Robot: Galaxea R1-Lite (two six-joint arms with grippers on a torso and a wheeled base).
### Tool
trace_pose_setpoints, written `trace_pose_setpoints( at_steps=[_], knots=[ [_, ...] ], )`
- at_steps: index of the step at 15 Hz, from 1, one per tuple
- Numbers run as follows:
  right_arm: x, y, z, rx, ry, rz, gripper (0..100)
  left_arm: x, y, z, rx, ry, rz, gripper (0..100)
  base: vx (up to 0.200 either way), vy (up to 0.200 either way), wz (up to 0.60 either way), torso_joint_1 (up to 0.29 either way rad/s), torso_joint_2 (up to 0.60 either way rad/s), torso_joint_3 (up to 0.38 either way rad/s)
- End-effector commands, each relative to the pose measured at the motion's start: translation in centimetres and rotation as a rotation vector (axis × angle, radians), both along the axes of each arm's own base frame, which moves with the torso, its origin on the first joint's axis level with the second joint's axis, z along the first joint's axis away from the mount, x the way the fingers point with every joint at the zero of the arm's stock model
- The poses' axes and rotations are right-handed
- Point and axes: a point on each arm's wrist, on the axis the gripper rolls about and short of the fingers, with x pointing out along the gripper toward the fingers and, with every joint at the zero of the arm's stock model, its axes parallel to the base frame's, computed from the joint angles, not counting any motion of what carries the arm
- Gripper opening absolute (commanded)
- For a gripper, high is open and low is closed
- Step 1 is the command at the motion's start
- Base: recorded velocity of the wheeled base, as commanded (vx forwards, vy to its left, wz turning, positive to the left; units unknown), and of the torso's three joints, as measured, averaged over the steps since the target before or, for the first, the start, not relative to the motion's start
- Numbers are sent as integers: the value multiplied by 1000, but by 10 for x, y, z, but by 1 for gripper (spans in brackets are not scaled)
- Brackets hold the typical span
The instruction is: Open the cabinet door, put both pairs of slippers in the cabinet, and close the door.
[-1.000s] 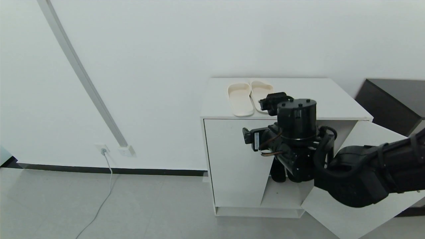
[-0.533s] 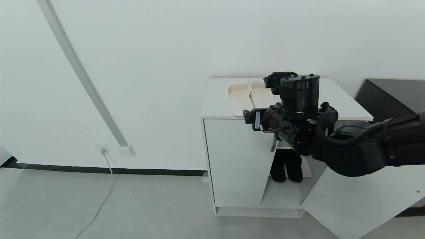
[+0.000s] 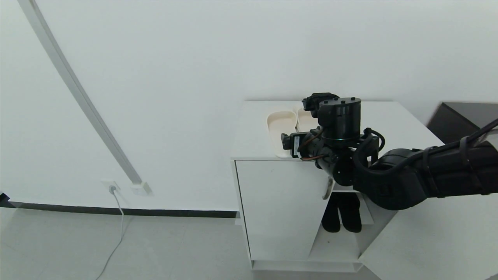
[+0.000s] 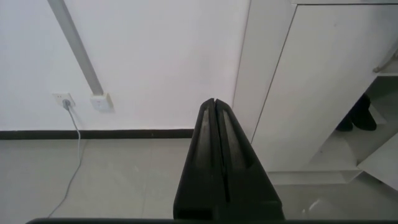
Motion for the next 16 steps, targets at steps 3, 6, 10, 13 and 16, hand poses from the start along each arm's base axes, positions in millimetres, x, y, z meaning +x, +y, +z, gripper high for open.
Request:
trace_pose_setpoints(
  at_steps=[3,6,10,13,16],
  knots=[
    [12,0,-8,-28,2,-16,100,0,0,0,0,1,1,0,200,0,0,1,1,-2],
    [22,0,-11,-22,0,-10,100,0,0,0,-2,0,3,0,67,0,0,2,1,-4],
    [31,1,-13,-37,-5,27,100,0,0,0,-2,0,1,0,0,0,0,0,0,0],
    [45,5,-23,-53,-7,16,100,0,0,0,-2,0,3,0,0,0,0,0,0,0],
    [60,10,-26,-45,-22,5,100,0,0,0,-2,1,1,0,0,0,0,0,0,0]
  ],
)
